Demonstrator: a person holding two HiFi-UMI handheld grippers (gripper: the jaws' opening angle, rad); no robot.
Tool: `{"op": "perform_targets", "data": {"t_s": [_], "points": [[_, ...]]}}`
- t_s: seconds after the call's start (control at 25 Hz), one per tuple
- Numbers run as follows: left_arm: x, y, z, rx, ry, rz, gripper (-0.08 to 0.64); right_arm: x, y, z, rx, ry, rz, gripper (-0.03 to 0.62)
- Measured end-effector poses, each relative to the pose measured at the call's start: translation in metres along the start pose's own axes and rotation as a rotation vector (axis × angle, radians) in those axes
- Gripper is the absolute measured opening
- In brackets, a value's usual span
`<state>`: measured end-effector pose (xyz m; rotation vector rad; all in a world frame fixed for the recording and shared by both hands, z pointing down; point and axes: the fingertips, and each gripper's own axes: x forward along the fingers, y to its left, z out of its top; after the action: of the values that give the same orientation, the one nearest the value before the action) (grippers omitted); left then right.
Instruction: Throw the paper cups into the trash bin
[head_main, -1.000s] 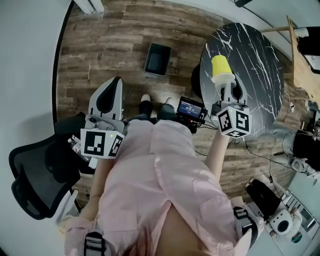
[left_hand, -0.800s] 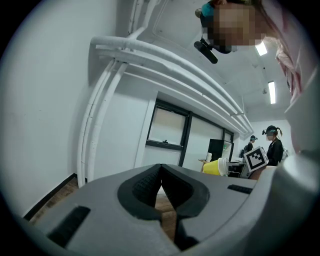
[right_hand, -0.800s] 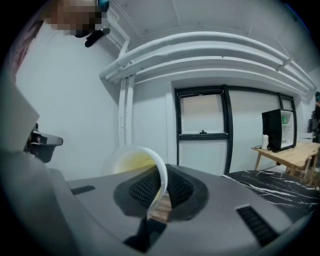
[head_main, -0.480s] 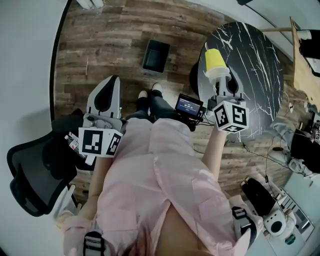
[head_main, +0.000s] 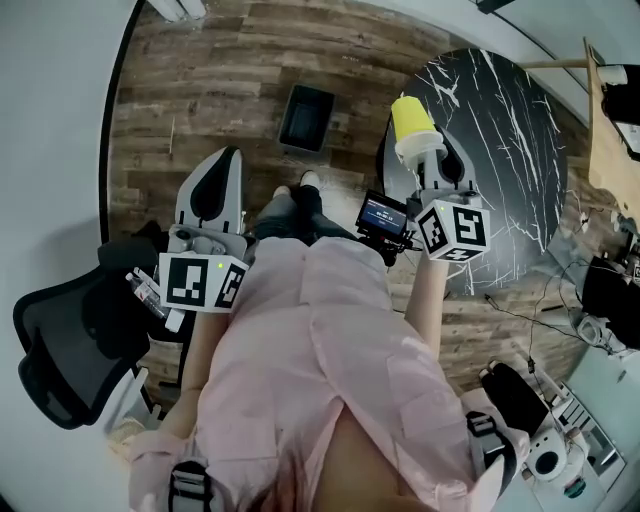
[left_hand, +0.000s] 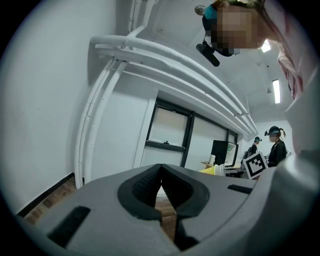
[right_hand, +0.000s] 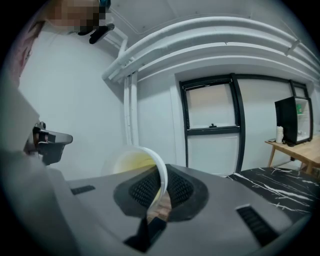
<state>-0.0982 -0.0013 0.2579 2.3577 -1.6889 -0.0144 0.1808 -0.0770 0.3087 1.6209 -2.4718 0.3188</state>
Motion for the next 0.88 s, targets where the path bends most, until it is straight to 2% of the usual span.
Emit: {"op": "perform_targets", "data": {"t_s": [0.44,0.88], "points": [[0.001,-0.006,-0.009,-0.015,0.025,0.004,0.015,-0.007,-0.013,-0.009,-0.003,0.037,-0.007,0.041],[-0.007,0.026,0.004,-0.015,0.029,0.026,0.015,0.02,0.014,0.004,-0.016,0.032,0.014,0.041]]}}
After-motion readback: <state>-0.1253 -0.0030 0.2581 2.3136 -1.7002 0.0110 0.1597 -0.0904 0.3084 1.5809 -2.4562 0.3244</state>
